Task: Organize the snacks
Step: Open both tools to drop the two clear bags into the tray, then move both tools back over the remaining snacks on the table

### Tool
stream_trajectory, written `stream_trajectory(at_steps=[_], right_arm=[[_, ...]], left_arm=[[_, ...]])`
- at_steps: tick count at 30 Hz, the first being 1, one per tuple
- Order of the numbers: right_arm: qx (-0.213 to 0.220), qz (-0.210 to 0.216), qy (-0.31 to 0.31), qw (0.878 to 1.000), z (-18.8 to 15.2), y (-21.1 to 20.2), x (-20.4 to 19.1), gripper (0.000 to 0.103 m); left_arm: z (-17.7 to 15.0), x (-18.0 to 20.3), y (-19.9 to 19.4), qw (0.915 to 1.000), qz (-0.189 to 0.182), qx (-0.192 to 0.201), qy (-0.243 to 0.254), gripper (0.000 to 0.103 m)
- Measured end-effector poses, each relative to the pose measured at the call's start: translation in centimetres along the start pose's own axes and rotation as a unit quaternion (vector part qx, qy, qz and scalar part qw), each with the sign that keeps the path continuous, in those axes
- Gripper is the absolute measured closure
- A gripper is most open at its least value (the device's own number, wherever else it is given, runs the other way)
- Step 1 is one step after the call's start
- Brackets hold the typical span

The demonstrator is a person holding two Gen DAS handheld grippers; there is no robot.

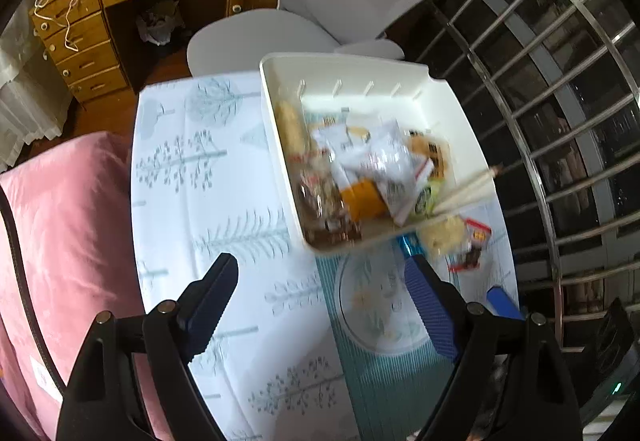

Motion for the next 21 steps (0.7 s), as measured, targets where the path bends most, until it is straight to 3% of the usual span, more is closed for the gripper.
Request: stream_trajectory(at_steps=[10, 21], right_arm=[[-0.013, -0.037, 0.035, 0.999, -2.7, -2.1, 5.5, 0.025], [-0.11, -0.037, 0.039, 0.992, -5.6, 0.8, 13.0, 0.025]], left_arm=[[-6.3, 0.6, 1.8, 0.9988, 0.017, -0.042, -0.016, 0.019], [-11.2, 4.2, 5.4, 0.9941, 0.038, -0.065, -0.078, 0.018]])
Point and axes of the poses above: each gripper's, at about its wrist camera, not at the fingertips, and y roughly the way its jaws point, x to its right, z to its top, the point moved 4 cm from there along y, roughly the way its jaws point, and after that the axes turned 12 degrees about -z, right-handed, at the moved point
